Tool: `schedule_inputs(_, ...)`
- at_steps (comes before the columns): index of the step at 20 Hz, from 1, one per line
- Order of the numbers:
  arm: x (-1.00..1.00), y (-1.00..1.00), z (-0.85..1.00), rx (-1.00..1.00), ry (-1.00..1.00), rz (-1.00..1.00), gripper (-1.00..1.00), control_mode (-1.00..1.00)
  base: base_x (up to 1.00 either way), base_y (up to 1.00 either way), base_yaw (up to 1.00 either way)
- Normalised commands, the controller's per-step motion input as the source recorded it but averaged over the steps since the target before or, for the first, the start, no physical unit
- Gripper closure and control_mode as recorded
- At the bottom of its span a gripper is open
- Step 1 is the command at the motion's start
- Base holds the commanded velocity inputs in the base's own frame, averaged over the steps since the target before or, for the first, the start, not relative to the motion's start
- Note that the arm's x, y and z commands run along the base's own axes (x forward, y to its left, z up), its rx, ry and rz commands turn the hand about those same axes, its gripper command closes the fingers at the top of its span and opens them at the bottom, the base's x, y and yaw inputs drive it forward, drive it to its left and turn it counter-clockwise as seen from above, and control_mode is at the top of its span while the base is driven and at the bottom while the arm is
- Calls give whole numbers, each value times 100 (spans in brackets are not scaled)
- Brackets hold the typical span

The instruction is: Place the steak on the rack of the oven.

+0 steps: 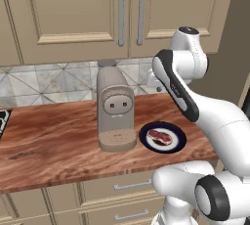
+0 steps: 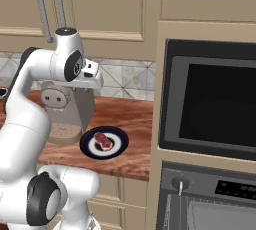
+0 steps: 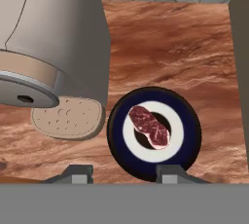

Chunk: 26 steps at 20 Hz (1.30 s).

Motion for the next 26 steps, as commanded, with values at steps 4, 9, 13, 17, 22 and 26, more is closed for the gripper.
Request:
schedule_inputs(4,-2,0,0,0,1,0,-100,-100,0,0,0)
schedule_inputs(9,-6,-18,-56,0,5,1,-100,-100,0,0,0)
schedule_inputs(13,-1,-22,-99,0,0,3,-100,-100,0,0,0)
schedule_inputs(17,0,-12,-89,-1,0,2,-100,-100,0,0,0)
schedule_inputs(22,2,-10,-56,-9,-3,3,-100,-100,0,0,0)
schedule_inputs(26,0,-9,-24,-9,0,0,-100,-100,0,0,0)
